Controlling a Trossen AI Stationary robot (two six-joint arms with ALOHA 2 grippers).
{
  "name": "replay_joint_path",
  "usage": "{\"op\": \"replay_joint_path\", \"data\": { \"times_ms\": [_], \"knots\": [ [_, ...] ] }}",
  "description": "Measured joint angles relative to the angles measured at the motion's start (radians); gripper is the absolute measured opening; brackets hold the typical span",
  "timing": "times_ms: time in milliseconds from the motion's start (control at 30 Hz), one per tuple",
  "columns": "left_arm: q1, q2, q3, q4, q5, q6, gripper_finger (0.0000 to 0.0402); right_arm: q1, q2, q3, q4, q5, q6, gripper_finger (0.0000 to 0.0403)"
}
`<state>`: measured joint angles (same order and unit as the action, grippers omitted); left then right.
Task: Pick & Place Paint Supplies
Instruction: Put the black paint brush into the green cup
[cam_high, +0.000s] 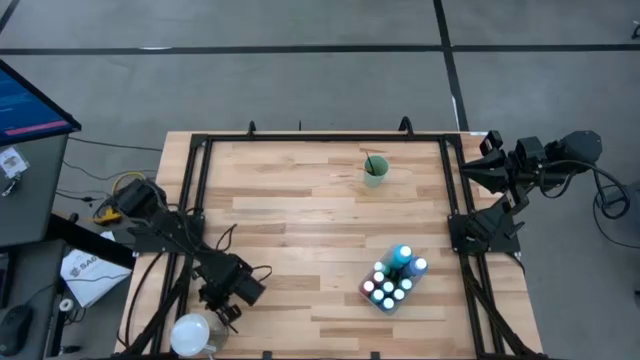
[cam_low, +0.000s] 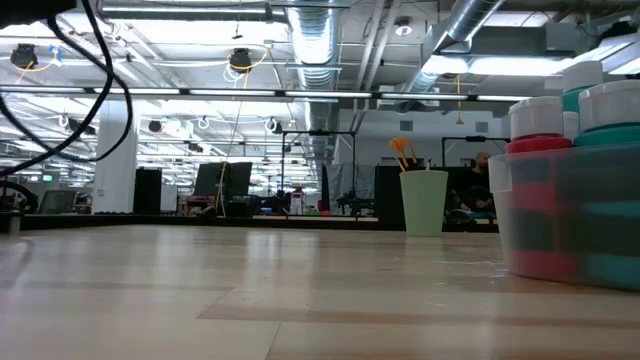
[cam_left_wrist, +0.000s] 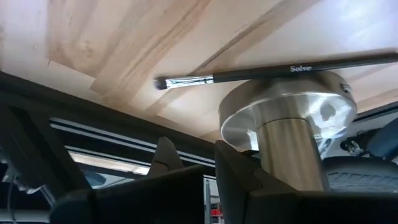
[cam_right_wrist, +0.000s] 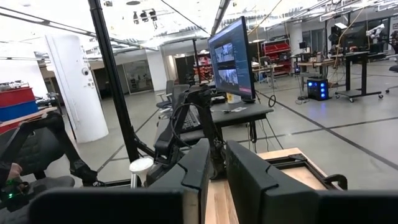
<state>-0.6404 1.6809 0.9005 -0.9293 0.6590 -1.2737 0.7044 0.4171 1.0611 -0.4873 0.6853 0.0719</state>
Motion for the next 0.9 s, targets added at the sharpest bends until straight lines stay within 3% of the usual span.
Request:
{"op": "replay_joint_path", "data": {
  "times_ms": [633,900],
  "knots": [
    [-0.017,0.146,-0.001,0.024,0.012,0.138,0.0,0.0,0.0,0.0,-0.007,-0.003,0.01,0.0049],
    [-0.015,0.166,0.0,0.121,-0.023,0.112,0.0,0.0,0.0,0.0,-0.006,-0.004,0.017,0.0049]
  ]
}}
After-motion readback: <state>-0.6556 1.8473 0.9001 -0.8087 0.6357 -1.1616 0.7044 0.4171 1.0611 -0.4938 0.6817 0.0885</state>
